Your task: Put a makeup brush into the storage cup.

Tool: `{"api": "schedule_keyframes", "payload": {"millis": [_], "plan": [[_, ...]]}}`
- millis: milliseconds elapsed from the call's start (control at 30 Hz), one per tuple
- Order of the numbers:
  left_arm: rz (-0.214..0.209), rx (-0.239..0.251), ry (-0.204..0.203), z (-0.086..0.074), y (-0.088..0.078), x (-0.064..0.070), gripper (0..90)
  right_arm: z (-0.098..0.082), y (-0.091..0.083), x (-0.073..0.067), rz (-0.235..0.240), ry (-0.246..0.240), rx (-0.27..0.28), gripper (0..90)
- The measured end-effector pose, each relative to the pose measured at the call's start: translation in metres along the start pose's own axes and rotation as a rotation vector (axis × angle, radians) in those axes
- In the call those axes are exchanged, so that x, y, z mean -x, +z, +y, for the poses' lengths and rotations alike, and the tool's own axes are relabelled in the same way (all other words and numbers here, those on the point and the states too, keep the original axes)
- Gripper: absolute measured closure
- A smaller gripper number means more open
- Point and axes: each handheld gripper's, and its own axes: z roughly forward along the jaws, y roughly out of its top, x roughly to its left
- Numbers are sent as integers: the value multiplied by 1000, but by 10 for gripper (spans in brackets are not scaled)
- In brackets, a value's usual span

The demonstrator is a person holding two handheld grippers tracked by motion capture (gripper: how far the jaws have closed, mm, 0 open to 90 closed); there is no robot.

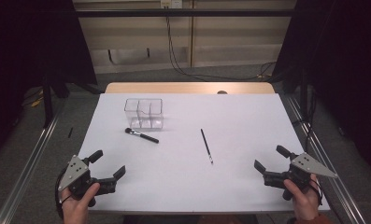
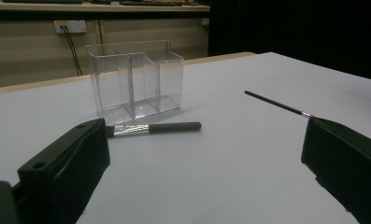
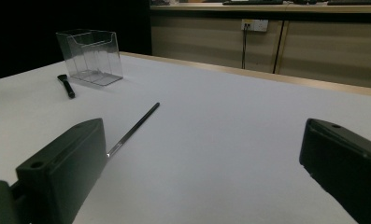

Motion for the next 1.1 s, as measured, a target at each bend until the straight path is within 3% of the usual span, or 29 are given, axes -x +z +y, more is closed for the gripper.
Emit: {"api": "schedule_keyframes", "payload": {"millis": [200, 467, 767, 967, 1100], "plan": [[2, -2, -22, 0, 2, -1, 13, -1, 1, 1, -1, 5, -4, 3], [1, -36, -23, -2, 6, -1, 20, -2, 4, 3, 6, 11, -12, 3], [-16, -38, -10, -1, 6, 0, 20, 0, 5, -2, 5, 5, -21, 3], [-36, -89, -20, 1, 20, -3, 20, -1, 7, -2, 6, 1, -28, 2], [-38, -97, -11, 4, 26, -3, 20, -2, 8, -1, 8, 2, -34, 2]]}}
